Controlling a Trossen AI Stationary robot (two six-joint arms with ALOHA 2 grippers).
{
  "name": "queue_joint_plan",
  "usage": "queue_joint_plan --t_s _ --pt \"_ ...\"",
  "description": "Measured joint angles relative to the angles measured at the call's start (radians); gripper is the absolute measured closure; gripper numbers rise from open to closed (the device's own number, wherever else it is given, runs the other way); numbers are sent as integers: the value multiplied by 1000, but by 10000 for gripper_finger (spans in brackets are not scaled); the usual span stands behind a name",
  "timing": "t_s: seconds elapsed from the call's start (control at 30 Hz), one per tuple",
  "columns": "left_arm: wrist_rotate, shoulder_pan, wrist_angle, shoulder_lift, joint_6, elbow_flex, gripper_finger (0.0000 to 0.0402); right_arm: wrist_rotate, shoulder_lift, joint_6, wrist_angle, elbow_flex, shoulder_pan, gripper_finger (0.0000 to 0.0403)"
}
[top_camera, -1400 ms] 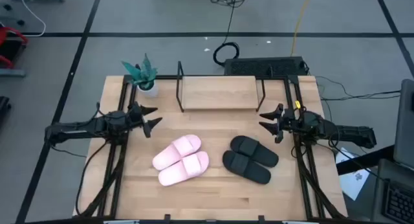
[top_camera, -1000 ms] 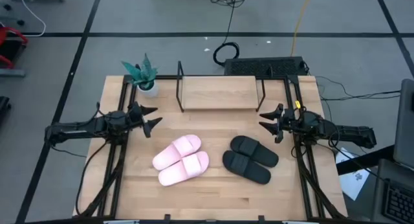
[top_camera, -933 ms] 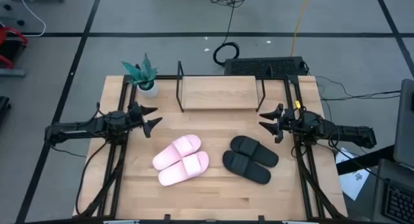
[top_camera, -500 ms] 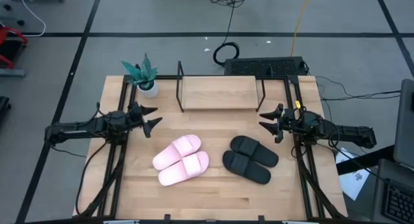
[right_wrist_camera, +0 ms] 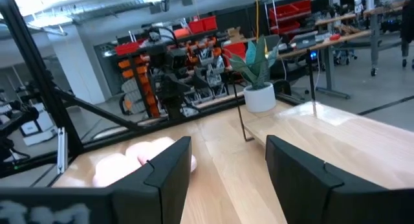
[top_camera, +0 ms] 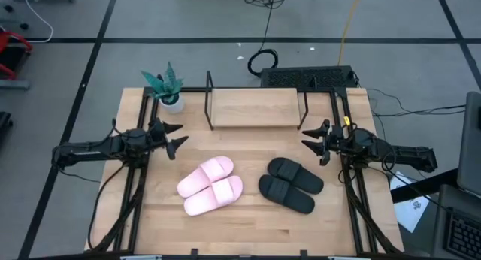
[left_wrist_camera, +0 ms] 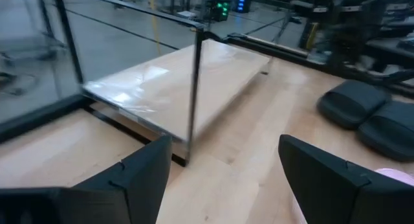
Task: Pick and place slides into the shelf
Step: Put the top pink slipper onto the shelf
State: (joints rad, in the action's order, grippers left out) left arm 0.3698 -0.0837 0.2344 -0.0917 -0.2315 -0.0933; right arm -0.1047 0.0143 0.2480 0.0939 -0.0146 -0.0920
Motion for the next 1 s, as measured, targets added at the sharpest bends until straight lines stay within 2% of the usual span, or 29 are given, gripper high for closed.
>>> queue_joint_plan --t_s 0.17,0.37,0.53,0.63,0.73,0.8,1.0 --pt "79 0 -5 0 10 0 112 -4 0 34 13 0 0 213" --pt "126 -1 -67 0 -19 0 112 -5 0 196 230 0 0 213" --pt "128 -1 -185 0 -207 0 112 1 23 228 436 0 11 213" --pt "66 -1 -218 0 -347 0 112 2 81 256 510 -15 49 213" --pt "-84 0 -234 0 -387 0 112 2 177 263 506 -63 103 213" --pt "-147 1 -238 0 -414 -13 112 2 262 239 513 -134 140 213" --pt "-145 1 -199 0 -377 -126 112 2 466 77 517 -334 213 213"
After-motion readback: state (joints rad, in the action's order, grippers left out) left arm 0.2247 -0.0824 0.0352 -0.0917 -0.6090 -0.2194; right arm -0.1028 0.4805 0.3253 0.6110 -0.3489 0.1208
